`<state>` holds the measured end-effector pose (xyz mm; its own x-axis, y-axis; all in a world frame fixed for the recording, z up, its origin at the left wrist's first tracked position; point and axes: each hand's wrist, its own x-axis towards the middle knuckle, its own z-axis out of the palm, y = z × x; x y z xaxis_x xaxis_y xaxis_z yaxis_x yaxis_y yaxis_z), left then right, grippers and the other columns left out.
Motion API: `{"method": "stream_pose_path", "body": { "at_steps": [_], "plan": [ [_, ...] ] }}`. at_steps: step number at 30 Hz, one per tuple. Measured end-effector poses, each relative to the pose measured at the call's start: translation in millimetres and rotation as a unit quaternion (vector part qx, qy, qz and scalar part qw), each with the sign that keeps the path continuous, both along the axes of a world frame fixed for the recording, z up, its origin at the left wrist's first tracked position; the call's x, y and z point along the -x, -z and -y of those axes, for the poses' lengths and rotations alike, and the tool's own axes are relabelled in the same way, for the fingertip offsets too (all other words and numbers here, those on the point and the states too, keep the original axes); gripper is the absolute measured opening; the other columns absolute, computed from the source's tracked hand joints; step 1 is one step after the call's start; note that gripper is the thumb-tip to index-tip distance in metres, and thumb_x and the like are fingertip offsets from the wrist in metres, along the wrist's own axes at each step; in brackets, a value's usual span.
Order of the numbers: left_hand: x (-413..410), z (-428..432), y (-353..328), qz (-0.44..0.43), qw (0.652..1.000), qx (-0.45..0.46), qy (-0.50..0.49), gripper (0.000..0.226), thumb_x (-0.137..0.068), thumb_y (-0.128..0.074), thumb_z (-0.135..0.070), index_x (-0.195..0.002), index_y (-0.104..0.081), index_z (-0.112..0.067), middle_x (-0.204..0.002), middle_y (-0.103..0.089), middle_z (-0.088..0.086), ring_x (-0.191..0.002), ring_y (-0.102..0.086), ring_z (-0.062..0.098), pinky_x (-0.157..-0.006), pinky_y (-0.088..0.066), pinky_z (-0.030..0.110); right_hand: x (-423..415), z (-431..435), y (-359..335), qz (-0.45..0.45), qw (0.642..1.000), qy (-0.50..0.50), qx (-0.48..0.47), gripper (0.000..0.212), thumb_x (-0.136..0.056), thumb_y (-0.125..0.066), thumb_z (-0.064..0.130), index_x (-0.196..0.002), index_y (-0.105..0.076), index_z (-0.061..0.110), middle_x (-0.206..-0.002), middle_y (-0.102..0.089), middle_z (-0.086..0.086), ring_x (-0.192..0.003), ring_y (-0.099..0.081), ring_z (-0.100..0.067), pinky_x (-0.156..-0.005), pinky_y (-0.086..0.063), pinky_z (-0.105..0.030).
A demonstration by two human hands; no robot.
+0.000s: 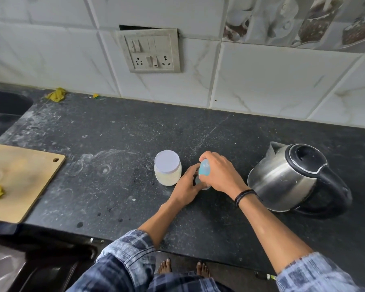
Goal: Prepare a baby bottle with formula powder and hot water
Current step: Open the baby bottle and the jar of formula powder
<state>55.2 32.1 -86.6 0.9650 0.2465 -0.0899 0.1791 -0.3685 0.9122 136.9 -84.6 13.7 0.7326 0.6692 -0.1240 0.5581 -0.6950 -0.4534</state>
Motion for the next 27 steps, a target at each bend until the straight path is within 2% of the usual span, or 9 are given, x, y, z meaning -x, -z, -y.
{"method": "stream_pose_path", "body": {
  "at_steps": [4, 8, 10, 12, 15, 19, 22, 24, 27],
  "plan": [
    [1.7, 2.5, 0.7, 0.006, 1.0, 0.019, -0.017, 0.066, -0.083, -0.07, -0.045, -0.142, -0.043, -0.031, -0.137, -0.056, -0.008, -0.125, -0.054, 0.003, -0.103, -0.044, 0.023, -3.3, 2.9, -4.4, -0.031, 0.999, -0.019, 0.0, 0.054, -0.082, -0.075, 0.009, -0.13, -0.052, 0.023, -0.131, -0.058, 0.001, -0.114, -0.056, -0.02, -0.082, -0.041, -0.028],
    [4.0, 4.0, 4.9, 0.003, 0.999, 0.04, -0.034, 0.063, -0.086, -0.079, -0.025, -0.138, -0.045, -0.032, -0.133, -0.058, -0.012, -0.122, -0.052, -0.006, -0.101, -0.043, 0.019, -7.8, 8.4, -3.6, -0.087, 0.996, -0.022, -0.01, 0.066, -0.078, -0.078, 0.006, -0.133, -0.05, 0.03, -0.132, -0.056, 0.004, -0.113, -0.054, -0.018, -0.086, -0.045, -0.031],
    [6.2, 3.9, 4.8, 0.005, 0.998, 0.047, -0.047, 0.061, -0.086, -0.081, -0.025, -0.137, -0.047, -0.03, -0.13, -0.059, -0.014, -0.119, -0.053, -0.008, -0.099, -0.042, 0.017, -9.2, 12.1, -1.5, -0.105, 0.994, -0.021, -0.027, 0.068, -0.077, -0.082, 0.014, -0.133, -0.049, 0.032, -0.132, -0.053, 0.007, -0.116, -0.054, -0.019, -0.087, -0.046, -0.032],
    [8.0, 3.6, 2.0, 0.01, 0.996, 0.061, -0.063, 0.06, -0.085, -0.082, -0.027, -0.136, -0.05, -0.028, -0.129, -0.06, -0.014, -0.118, -0.054, -0.008, -0.097, -0.043, 0.015, -9.9, 15.4, 0.5, -0.106, 0.993, -0.006, -0.051, 0.065, -0.076, -0.087, 0.03, -0.13, -0.051, 0.034, -0.129, -0.052, 0.007, -0.113, -0.055, -0.018, -0.086, -0.047, -0.033],
    [8.7, 3.3, -3.8, 0.021, 0.994, 0.076, -0.073, 0.06, -0.082, -0.084, -0.034, -0.133, -0.053, -0.031, -0.131, -0.06, -0.012, -0.12, -0.056, 0.0, -0.1, -0.046, 0.021, -11.6, 18.3, 2.3, -0.098, 0.991, 0.029, -0.086, 0.058, -0.075, -0.087, 0.042, -0.123, -0.054, 0.034, -0.121, -0.058, 0.007, -0.106, -0.058, -0.017, -0.085, -0.049, -0.033],
    [7.6, 4.4, -9.1, 0.023, 0.994, 0.075, -0.078, 0.056, -0.077, -0.087, -0.038, -0.124, -0.056, -0.038, -0.127, -0.06, -0.013, -0.118, -0.058, 0.002, -0.103, -0.05, 0.032, -15.3, 20.4, 1.4, -0.128, 0.986, 0.054, -0.098, 0.059, -0.073, -0.089, 0.037, -0.121, -0.055, 0.035, -0.115, -0.062, 0.007, -0.102, -0.061, -0.017, -0.083, -0.051, -0.033],
    [8.2, 5.5, -11.6, 0.02, 0.995, 0.061, -0.073, 0.055, -0.076, -0.087, -0.04, -0.121, -0.057, -0.038, -0.122, -0.06, -0.013, -0.111, -0.059, 0.003, -0.1, -0.052, 0.033, -20.4, 22.9, 0.8, -0.166, 0.98, 0.046, -0.101, 0.065, -0.073, -0.088, 0.019, -0.127, -0.054, 0.034, -0.123, -0.058, 0.006, -0.106, -0.058, -0.015, -0.078, -0.048, -0.025],
    [9.7, 6.3, -12.8, 0.016, 0.996, 0.049, -0.071, 0.056, -0.075, -0.087, -0.043, -0.123, -0.059, -0.034, -0.119, -0.06, -0.014, -0.109, -0.059, 0.003, -0.097, -0.052, 0.031, -23.8, 24.4, 1.3, -0.197, 0.974, 0.034, -0.105, 0.071, -0.072, -0.086, 0.01, -0.13, -0.052, 0.033, -0.128, -0.055, 0.006, -0.11, -0.057, -0.016, -0.084, -0.048, -0.026],
    [12.0, 7.2, -14.1, 0.016, 0.997, 0.033, -0.07, 0.058, -0.075, -0.087, -0.043, -0.124, -0.06, -0.03, -0.118, -0.06, -0.014, -0.108, -0.058, 0.003, -0.094, -0.051, 0.028, -27.4, 24.0, 3.7, -0.22, 0.969, 0.028, -0.106, 0.077, -0.07, -0.094, 0.027, -0.133, -0.05, 0.033, -0.127, -0.055, 0.005, -0.113, -0.059, -0.016, -0.094, -0.051, -0.031]
  ]
}}
